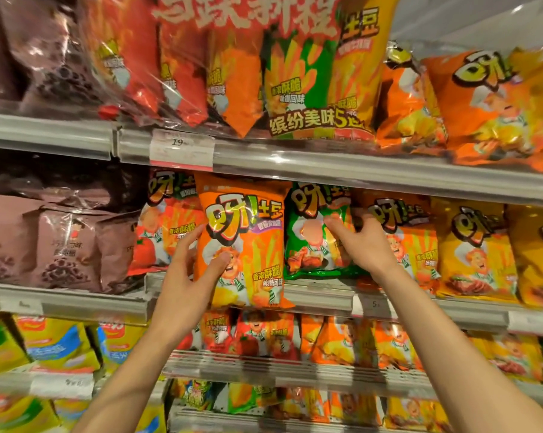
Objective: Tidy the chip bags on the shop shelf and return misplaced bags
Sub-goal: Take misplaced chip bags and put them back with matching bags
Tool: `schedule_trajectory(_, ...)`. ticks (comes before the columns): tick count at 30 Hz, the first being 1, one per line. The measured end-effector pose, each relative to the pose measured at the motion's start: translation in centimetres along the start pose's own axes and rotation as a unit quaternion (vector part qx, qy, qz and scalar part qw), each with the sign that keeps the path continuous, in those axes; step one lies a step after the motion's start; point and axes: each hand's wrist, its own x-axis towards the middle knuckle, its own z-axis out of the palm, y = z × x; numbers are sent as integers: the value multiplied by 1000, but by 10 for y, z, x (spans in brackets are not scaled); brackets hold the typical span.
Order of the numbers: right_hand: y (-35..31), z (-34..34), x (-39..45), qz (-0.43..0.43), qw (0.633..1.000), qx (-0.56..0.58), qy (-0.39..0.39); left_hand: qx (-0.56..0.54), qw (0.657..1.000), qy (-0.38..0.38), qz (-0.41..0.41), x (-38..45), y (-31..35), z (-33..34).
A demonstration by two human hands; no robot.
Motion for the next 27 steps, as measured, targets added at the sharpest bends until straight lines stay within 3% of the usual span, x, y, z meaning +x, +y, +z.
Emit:
schedule_trajectory(8,-8,-40,-7,-48,998,-29,17,-11,1000,0,19,-2,-2,12)
schedule_trajectory(16,40,-105,-57,-7,999,-20,40,7,998,-12,59,15,10,80)
schedule_trajectory(23,72,-131,-77,3,990,18,142,86,992,-32,87,36,17,139)
schedule_trajectory(27,76,-132,-82,7,988,29,150,166,980,-48,98,48,13,167)
